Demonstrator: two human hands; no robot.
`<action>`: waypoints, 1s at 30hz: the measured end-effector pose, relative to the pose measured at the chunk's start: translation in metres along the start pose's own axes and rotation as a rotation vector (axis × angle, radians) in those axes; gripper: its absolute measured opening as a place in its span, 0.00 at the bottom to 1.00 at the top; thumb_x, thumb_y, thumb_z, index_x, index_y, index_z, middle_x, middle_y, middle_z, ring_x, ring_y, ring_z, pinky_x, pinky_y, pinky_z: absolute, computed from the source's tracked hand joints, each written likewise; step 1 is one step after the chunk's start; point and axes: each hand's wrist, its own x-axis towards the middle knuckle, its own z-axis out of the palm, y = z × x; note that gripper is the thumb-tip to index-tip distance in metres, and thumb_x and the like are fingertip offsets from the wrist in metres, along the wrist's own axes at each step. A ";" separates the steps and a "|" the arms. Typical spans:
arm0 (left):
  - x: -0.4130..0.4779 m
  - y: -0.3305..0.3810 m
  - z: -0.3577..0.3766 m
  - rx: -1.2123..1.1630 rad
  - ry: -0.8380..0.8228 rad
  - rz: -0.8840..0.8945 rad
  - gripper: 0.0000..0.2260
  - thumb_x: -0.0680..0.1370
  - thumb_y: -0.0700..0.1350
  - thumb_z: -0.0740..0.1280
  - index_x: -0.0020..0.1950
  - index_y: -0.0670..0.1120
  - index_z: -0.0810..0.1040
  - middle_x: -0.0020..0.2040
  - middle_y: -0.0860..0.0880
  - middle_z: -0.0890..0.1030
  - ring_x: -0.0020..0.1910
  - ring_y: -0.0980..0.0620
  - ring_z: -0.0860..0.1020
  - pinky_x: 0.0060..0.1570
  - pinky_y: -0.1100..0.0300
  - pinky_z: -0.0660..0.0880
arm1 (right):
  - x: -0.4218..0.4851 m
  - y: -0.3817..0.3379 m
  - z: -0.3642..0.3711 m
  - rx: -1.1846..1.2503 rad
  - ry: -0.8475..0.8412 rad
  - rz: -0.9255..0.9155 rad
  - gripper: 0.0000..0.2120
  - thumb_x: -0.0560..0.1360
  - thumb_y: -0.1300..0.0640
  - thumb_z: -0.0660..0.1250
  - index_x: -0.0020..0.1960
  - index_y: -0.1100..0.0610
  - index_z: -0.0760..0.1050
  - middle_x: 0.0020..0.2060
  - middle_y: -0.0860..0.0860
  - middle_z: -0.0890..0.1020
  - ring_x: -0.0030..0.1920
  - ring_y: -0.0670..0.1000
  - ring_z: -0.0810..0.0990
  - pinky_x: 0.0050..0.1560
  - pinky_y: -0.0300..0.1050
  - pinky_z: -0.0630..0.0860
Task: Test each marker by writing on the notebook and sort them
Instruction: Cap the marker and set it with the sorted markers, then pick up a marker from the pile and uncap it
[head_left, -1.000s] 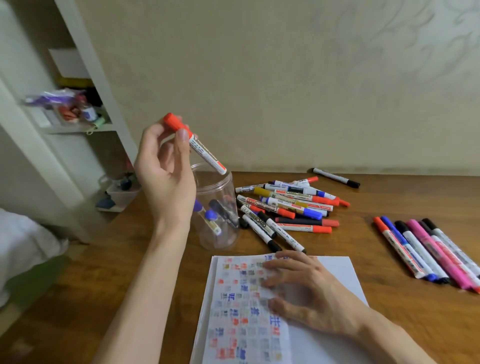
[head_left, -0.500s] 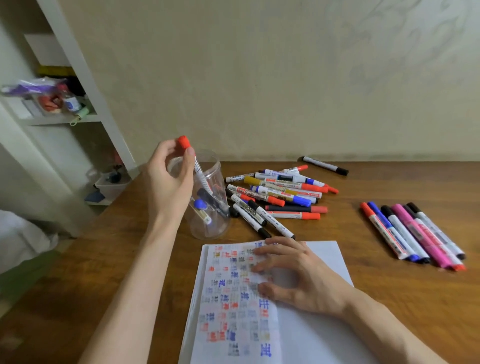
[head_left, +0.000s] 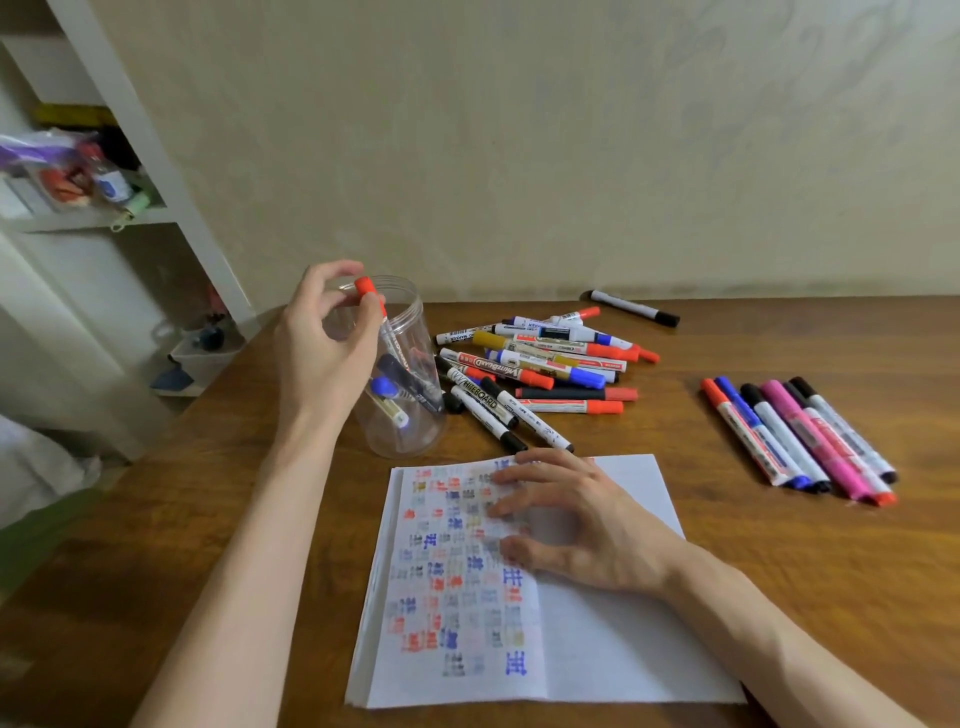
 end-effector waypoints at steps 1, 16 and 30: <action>0.000 -0.001 0.000 0.010 -0.006 -0.003 0.11 0.82 0.46 0.69 0.64 0.52 0.78 0.56 0.55 0.85 0.57 0.63 0.81 0.51 0.71 0.78 | 0.000 0.000 0.000 0.002 0.001 0.000 0.20 0.78 0.33 0.69 0.66 0.38 0.80 0.74 0.31 0.70 0.78 0.34 0.57 0.78 0.51 0.62; -0.031 0.022 0.026 0.073 0.377 0.314 0.10 0.77 0.34 0.65 0.55 0.39 0.82 0.58 0.42 0.78 0.61 0.50 0.75 0.63 0.60 0.71 | -0.003 0.000 -0.001 0.007 0.004 0.019 0.20 0.78 0.34 0.69 0.67 0.39 0.80 0.74 0.34 0.71 0.78 0.35 0.58 0.77 0.57 0.64; -0.119 0.021 0.107 -0.244 -0.101 -0.008 0.16 0.77 0.28 0.63 0.60 0.44 0.78 0.57 0.50 0.79 0.53 0.53 0.79 0.53 0.51 0.79 | 0.000 0.002 0.000 0.103 0.210 -0.039 0.14 0.77 0.48 0.77 0.58 0.53 0.86 0.61 0.46 0.84 0.63 0.44 0.78 0.66 0.48 0.74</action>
